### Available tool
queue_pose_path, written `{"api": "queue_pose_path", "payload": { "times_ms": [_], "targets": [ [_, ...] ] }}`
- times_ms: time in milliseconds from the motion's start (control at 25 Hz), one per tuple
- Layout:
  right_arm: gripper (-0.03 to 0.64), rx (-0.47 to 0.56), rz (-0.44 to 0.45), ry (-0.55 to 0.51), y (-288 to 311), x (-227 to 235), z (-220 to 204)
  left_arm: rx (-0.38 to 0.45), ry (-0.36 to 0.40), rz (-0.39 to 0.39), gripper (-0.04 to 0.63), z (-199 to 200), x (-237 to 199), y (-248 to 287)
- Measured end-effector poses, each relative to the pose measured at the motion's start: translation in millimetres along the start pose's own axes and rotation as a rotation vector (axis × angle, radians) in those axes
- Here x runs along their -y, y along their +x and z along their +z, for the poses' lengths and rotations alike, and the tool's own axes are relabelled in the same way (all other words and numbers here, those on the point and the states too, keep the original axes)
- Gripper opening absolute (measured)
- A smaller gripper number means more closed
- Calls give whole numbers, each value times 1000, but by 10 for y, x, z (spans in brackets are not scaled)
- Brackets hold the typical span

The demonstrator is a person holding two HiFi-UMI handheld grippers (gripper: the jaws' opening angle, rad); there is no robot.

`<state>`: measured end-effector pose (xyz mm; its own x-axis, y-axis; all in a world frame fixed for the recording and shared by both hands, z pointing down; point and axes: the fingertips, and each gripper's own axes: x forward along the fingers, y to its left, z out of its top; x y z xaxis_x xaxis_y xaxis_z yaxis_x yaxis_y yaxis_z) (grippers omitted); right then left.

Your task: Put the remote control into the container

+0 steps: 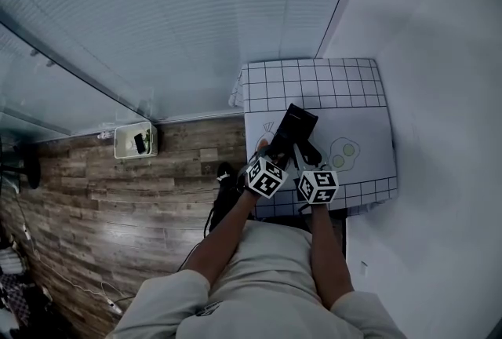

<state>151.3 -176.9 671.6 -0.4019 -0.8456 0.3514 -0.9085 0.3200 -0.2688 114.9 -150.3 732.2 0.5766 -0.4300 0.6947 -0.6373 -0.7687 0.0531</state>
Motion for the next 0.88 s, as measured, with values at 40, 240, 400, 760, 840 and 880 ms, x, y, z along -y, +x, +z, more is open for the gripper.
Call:
{"api": "queue_pose_path", "payload": {
  "times_ms": [40, 240, 400, 760, 840, 880],
  "targets": [
    [157, -5, -7, 18, -19, 14, -19, 18, -12, 3, 140, 20, -13, -52],
    [179, 3, -41, 66, -205, 51, -51, 100, -63, 41, 140, 111, -58, -300],
    [179, 28, -66, 83, -441, 69, -20, 151, -74, 79, 140, 181, -39, -556],
    [191, -32, -185, 14, -1051, -22, -353, 211, -106, 144, 140, -119, 362, -1040],
    [202, -45, -209, -25, -1125, -77, -407, 232, -102, 150, 140, -150, 411, -1132],
    [202, -50, -213, -50, -1147, -118, -431, 244, -100, 152, 140, -157, 419, -1170]
  ]
}}
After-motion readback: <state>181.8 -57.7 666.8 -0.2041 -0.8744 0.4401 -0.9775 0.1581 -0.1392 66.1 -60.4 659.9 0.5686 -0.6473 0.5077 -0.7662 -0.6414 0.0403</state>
